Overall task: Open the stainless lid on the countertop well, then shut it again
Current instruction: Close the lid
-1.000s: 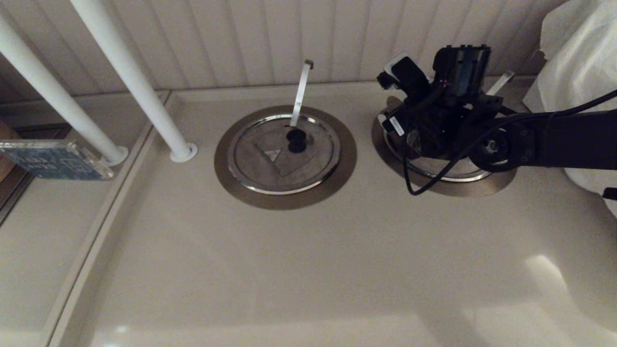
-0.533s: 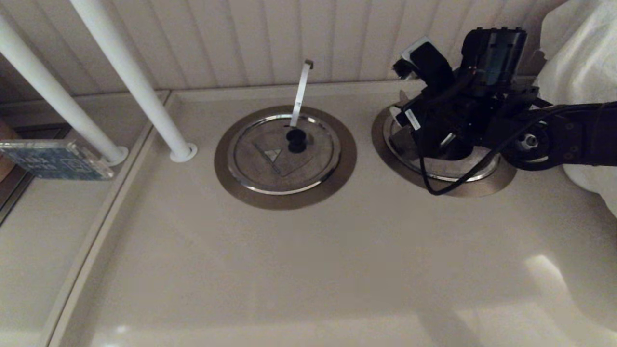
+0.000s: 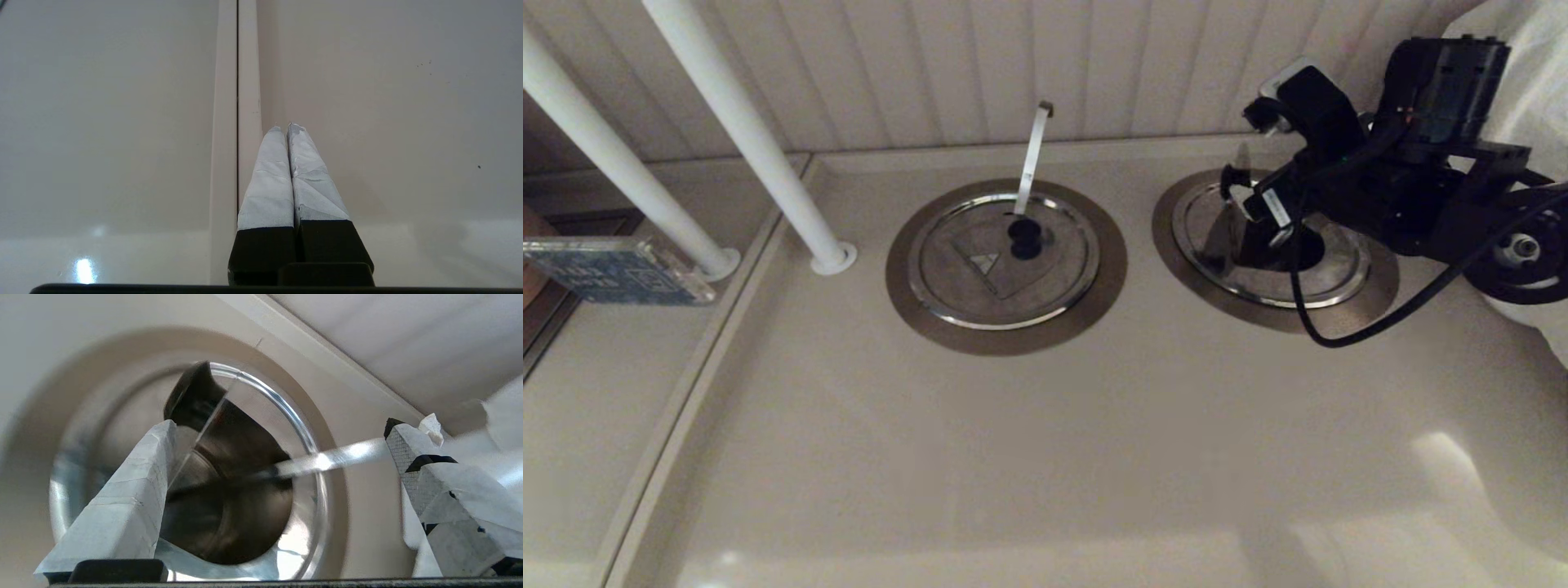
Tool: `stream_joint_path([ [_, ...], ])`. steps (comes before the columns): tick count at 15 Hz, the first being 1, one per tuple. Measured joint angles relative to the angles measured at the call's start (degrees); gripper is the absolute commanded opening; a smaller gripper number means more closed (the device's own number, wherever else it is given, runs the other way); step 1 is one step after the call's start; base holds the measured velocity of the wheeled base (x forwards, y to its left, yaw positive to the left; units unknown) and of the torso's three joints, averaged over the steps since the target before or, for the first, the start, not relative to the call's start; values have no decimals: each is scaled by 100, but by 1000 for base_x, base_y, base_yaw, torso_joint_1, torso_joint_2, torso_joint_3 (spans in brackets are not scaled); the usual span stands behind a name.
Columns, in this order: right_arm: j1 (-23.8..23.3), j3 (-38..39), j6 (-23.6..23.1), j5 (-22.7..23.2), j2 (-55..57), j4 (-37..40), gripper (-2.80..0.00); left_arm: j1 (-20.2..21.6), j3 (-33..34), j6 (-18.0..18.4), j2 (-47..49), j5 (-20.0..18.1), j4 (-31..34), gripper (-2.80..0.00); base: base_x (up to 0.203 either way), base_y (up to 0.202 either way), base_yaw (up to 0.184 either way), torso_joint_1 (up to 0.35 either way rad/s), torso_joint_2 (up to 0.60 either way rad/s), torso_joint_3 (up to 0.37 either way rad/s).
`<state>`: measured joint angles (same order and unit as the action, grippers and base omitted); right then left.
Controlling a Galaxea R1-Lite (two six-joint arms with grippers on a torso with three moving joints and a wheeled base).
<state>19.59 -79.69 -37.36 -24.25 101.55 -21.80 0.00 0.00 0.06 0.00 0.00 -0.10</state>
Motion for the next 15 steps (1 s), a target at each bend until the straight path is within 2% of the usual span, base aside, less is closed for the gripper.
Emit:
stream_joint_path([
  [15,-548,1072,-41,41,-590,-209,0,0,-2,3,0,-2,3,-280,0,0,0,0,0,0],
])
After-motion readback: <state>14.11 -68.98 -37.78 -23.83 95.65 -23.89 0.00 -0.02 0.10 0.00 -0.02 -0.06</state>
